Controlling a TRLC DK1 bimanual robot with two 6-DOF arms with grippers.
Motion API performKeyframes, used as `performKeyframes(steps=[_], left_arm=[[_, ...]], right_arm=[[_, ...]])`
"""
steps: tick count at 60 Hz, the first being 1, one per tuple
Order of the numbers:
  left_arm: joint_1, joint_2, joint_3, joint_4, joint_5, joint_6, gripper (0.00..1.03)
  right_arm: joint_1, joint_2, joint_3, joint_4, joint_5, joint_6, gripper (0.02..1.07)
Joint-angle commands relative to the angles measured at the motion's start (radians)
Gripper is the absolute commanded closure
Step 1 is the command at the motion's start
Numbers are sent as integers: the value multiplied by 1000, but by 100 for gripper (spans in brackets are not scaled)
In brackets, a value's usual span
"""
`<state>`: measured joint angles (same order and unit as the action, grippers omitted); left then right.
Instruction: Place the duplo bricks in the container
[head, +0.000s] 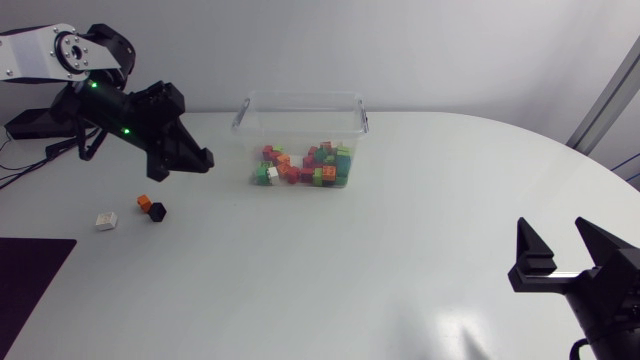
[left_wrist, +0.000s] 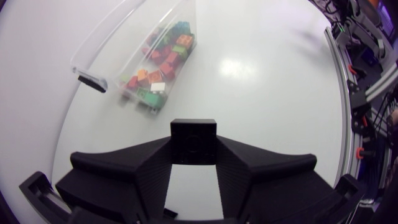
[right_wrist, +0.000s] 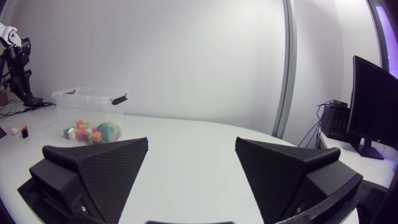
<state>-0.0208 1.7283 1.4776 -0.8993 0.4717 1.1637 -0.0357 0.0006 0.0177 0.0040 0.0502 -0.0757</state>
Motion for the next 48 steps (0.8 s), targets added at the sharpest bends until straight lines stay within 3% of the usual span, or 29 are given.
performKeyframes(steps=[1,11,17,30,48], left_arm=[[-56,-3,23,54,28,-151,80],[-160,11,27,281,25,-429,79],[-203,48,55,430,-28,-581,79],[-238,100,73,617,-128,-757,78],[-275,224,208,689,-234,-888,78]], right_arm=[[-3,-7,-22,10,5,-13,6],[-3,-7,-22,11,5,-13,6],[-3,-7,-22,11,7,-13,6],[-3,-7,-22,10,7,-13,6],[-3,-7,-22,11,5,-13,6]])
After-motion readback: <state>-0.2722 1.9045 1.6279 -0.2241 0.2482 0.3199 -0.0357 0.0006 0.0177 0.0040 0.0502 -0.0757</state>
